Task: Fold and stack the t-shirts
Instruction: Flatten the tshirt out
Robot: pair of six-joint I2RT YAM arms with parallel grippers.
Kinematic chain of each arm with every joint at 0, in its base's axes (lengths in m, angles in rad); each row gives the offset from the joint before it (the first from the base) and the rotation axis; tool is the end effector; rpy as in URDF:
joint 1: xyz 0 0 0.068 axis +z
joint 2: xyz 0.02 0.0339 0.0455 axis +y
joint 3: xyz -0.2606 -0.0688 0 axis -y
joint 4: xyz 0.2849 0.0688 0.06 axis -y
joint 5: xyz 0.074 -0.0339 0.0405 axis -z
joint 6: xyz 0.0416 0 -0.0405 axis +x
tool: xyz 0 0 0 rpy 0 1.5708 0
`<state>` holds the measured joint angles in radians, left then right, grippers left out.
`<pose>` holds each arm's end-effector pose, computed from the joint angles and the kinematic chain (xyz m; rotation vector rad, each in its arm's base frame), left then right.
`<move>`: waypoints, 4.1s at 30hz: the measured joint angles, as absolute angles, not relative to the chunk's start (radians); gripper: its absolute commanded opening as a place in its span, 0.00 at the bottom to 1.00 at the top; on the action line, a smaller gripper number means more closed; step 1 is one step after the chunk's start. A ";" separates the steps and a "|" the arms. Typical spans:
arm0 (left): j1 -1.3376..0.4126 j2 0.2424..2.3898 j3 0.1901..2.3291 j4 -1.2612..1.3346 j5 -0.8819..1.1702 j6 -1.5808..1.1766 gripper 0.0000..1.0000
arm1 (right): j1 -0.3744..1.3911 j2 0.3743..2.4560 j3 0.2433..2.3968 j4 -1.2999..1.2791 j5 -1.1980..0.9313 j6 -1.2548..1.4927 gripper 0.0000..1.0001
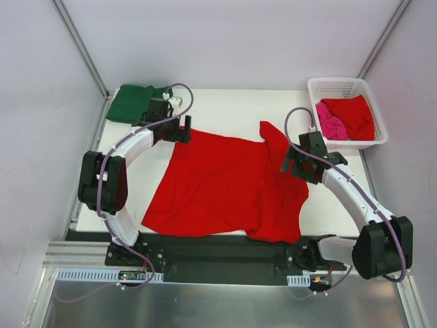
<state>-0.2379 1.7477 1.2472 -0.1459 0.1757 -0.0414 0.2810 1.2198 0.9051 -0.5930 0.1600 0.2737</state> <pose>0.4224 -0.1099 0.2167 0.3155 2.2054 -0.3485 0.2811 0.0743 0.2364 0.0590 2.4621 0.0422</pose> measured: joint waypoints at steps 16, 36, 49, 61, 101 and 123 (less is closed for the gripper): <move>-0.213 1.985 1.441 -0.140 0.248 -0.062 0.75 | 0.268 1.250 0.911 -0.564 0.088 0.253 0.84; -0.130 2.105 1.609 -0.193 0.333 -0.072 0.71 | 0.264 1.250 0.928 -0.558 0.049 0.245 0.84; -0.120 2.183 1.709 -0.288 0.379 -0.098 0.71 | 0.263 1.240 0.949 -0.565 0.032 0.243 0.84; -0.103 2.249 1.789 -0.353 0.409 -0.123 0.67 | 0.263 1.215 0.958 -0.580 0.020 0.242 0.85; -0.070 2.280 1.794 -0.434 0.451 -0.165 0.00 | 0.246 1.489 1.116 -0.541 -0.014 0.197 0.85; 0.085 2.126 1.701 -0.465 0.433 -0.137 0.00 | 0.106 2.024 1.616 -0.512 -0.179 0.179 0.86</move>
